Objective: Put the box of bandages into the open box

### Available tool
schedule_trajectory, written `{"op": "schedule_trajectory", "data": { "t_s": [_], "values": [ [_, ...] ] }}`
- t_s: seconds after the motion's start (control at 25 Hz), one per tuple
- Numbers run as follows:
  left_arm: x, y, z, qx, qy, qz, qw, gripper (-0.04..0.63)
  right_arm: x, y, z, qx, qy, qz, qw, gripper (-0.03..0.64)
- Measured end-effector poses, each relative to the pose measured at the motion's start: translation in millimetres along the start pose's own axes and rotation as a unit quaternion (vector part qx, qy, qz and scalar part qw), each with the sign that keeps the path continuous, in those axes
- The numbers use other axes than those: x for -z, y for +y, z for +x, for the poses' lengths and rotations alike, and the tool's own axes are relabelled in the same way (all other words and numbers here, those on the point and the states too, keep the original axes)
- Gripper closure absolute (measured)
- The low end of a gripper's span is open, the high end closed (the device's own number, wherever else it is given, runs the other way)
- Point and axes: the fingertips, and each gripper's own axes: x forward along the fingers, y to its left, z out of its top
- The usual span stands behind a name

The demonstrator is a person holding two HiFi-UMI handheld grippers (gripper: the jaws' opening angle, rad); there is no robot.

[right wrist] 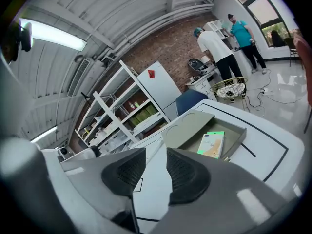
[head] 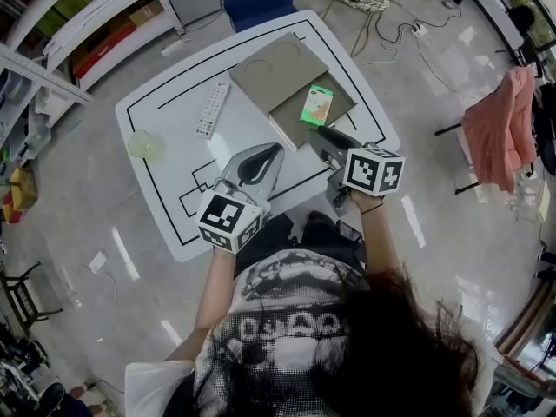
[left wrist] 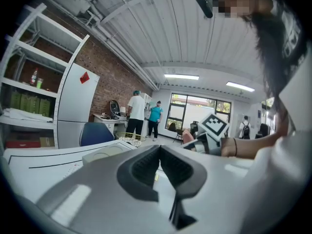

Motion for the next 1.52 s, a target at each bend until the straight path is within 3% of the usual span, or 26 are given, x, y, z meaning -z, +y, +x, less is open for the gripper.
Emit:
{"op": "schedule_trajectory", "data": {
  "t_s": [0.6, 1.08, 1.52],
  "values": [
    [-6, -57, 26, -0.095, -0.018, -0.019, 0.9951, 0.595, -5, 1, -62, -0.091, 0.032, -0.089, 0.991, 0.558],
    [7, -95, 15, -0.189, -0.038, -0.044, 0.9802, 0.595, 2, 1, -99, -0.174, 0.051, -0.125, 0.976, 0.620],
    [21, -116, 7, -0.228, -0.037, -0.049, 0.9718, 0.595, 13, 7, -116, -0.214, 0.060, -0.169, 0.960, 0.620]
  ]
}}
